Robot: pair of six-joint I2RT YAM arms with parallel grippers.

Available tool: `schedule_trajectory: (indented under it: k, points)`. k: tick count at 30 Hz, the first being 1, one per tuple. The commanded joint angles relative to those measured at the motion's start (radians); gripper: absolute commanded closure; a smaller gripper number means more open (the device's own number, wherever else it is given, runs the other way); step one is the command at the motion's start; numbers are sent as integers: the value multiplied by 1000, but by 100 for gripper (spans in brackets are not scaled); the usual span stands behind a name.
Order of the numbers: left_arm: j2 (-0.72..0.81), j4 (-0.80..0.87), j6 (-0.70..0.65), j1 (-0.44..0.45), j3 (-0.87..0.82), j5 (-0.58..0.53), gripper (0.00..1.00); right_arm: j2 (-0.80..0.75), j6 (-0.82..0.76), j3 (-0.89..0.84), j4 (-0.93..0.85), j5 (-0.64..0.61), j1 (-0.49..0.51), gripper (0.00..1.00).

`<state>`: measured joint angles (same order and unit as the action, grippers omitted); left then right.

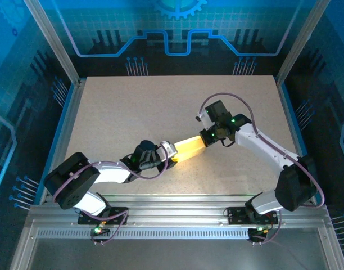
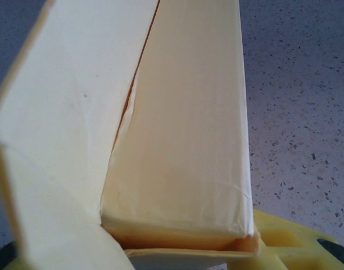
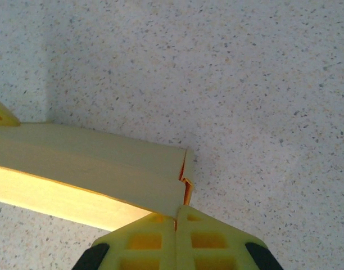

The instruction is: Fold the paper box

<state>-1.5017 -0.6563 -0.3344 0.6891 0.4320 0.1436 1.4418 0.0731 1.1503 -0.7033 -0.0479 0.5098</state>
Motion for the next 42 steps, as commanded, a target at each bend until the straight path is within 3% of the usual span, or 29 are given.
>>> schedule_trajectory:
  k: [1, 17, 25, 32, 38, 42]
  points:
    - [-21, 18, 55, -6, 23, -10, 56, -28, 63, -48, 24, -18, 20, 100]
    - [-68, 17, 129, -9, 59, -6, 53, -165, 91, -372, 431, -44, 29, 100]
    - [-46, -5, 124, -8, 42, -45, 35, -160, 107, -344, 390, -84, 28, 100]
    - [14, 28, 190, -8, 29, -101, 2, -147, 137, -338, 376, -118, 31, 100]
    - [170, 45, 269, -7, -50, -213, 1, -146, 177, -337, 360, -171, 41, 100]
    - [340, 252, 355, -7, -49, -256, 1, -136, 190, -338, 365, -180, 52, 100]
